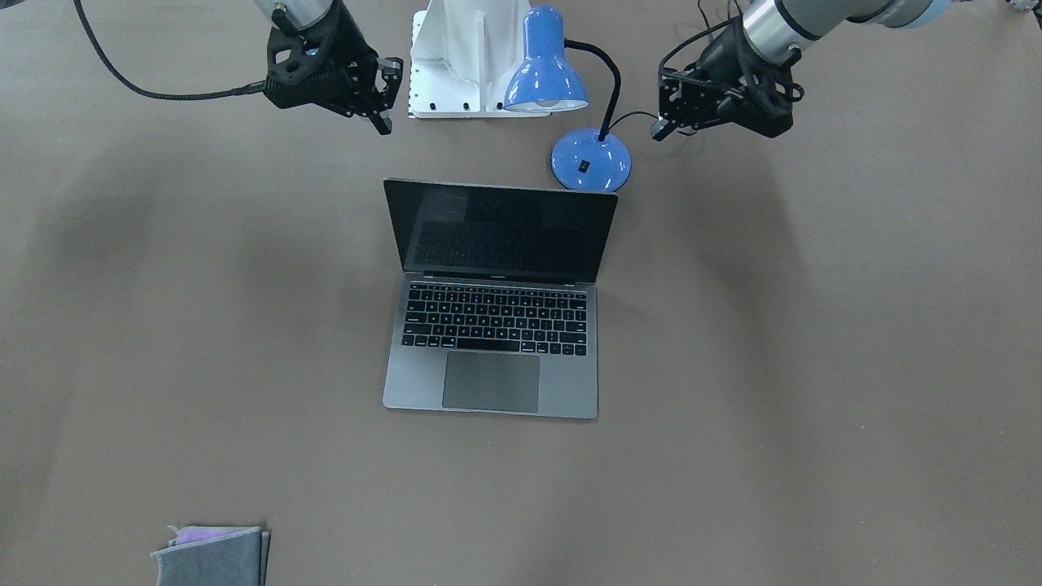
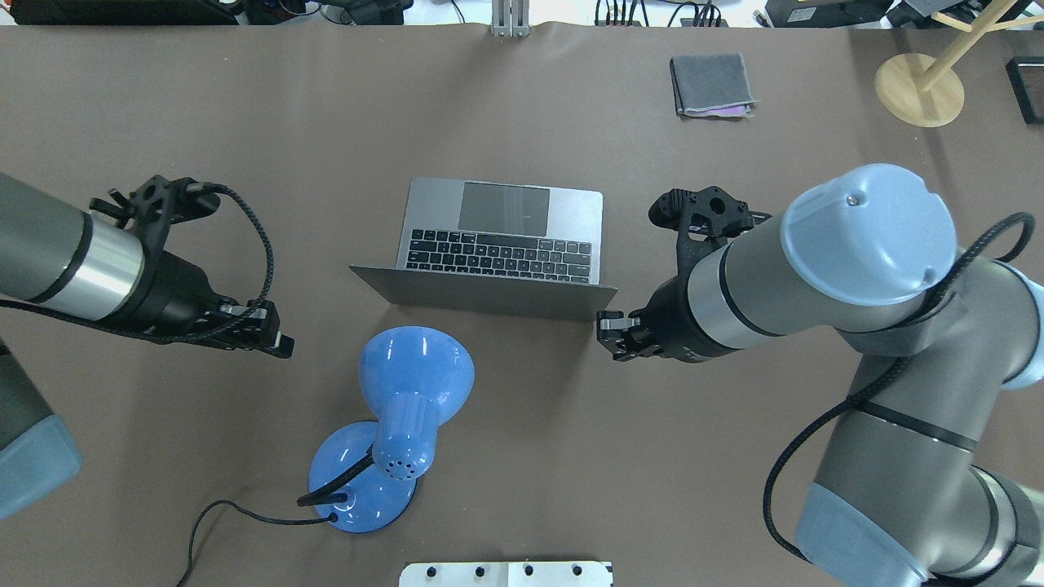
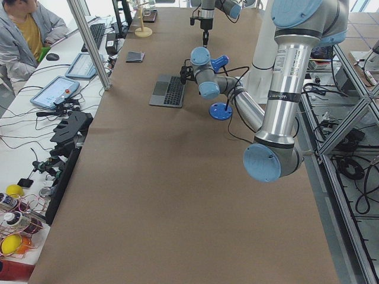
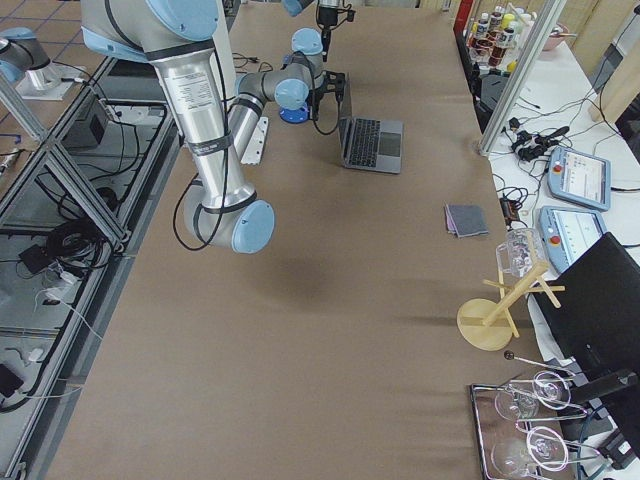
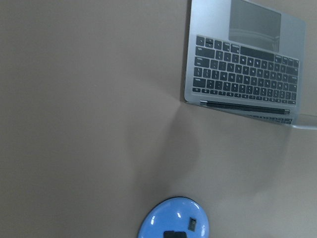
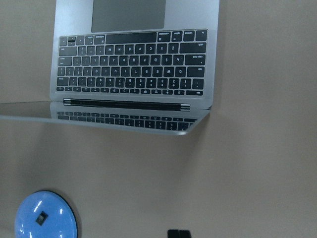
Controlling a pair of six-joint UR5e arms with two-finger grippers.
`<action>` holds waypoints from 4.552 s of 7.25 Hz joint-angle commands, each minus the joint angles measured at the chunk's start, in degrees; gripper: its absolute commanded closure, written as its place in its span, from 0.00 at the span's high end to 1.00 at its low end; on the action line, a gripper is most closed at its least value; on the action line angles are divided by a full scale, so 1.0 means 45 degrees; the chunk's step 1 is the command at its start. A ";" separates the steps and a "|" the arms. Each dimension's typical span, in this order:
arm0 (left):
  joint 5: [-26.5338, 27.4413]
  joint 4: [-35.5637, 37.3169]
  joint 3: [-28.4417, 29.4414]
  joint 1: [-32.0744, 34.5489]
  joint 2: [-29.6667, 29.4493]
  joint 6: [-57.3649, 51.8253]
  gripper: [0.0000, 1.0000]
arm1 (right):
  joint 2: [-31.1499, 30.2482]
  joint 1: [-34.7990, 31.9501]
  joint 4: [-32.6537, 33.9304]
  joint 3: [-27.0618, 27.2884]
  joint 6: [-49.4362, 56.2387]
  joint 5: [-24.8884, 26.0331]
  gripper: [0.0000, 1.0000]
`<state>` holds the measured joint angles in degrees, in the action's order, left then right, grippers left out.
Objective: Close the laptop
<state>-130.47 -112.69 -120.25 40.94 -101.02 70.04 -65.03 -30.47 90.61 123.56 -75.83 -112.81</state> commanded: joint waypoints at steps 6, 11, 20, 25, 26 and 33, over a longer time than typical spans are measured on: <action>0.1219 0.1234 0.2659 -0.0152 -0.3371 -0.0096 0.00 | 0.1150 -0.1196 -0.1542 -0.2300 -0.0434 0.0422 0.00; 0.1995 0.1215 0.4510 0.0200 -0.4637 -0.1110 0.00 | 0.3159 -0.2136 -0.2394 -0.5905 -0.0375 0.0324 0.00; 0.3892 -0.1362 1.1133 0.0962 -0.7823 -0.1776 0.00 | 0.5721 -0.3034 -0.6100 -1.3228 0.0367 -0.0474 0.00; 0.3973 -0.1461 1.2795 0.0806 -0.8567 -0.2108 0.00 | 0.5916 -0.3093 -0.6444 -1.4293 0.0367 -0.1297 0.00; 0.4011 -0.1925 1.3184 0.0709 -0.8586 -0.2108 0.00 | 0.5917 -0.3074 -0.6463 -1.4371 0.0367 -0.1471 0.00; 0.0426 0.2426 0.5966 0.5617 -0.1768 -1.0834 0.98 | 0.0068 -0.8300 -0.4849 -0.9477 0.7337 -0.5670 1.00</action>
<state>-124.89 -103.61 -88.48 60.02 -118.33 34.24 -58.21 -63.01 65.68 76.55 -53.56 -136.16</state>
